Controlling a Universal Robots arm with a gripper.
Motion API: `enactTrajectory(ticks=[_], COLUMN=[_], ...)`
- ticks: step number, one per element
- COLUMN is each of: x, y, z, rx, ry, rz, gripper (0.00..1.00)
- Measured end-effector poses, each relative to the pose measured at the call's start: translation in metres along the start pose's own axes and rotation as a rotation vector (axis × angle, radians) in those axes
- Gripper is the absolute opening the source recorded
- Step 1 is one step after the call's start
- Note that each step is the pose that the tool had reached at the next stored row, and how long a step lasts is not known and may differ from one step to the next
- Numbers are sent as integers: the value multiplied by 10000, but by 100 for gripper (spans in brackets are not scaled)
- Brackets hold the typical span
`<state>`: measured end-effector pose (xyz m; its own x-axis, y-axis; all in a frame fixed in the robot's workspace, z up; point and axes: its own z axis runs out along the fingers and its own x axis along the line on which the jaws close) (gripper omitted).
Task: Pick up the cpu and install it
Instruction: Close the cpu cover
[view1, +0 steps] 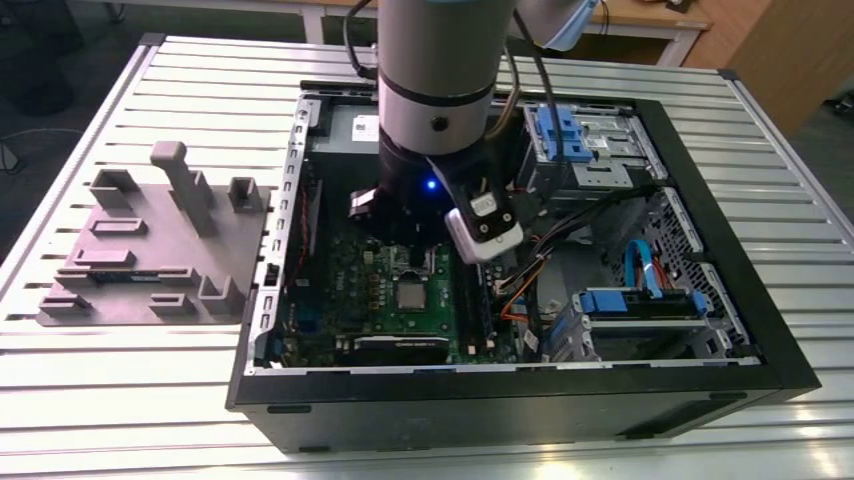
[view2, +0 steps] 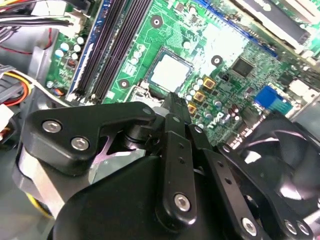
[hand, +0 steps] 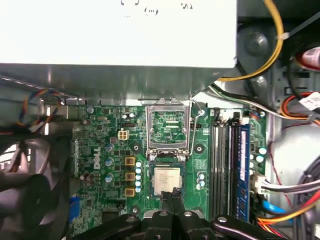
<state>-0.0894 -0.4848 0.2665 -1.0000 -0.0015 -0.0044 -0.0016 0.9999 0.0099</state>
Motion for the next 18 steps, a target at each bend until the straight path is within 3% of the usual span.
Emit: enactTrajectory(ticks=[2, 8, 18], x=[0, 0, 0], y=[0, 0, 0], z=[-28, -30, -27], rx=[0, 5, -3], ry=[-14, -14, 3], rz=[0, -61, -1835], gripper=[10, 10, 10])
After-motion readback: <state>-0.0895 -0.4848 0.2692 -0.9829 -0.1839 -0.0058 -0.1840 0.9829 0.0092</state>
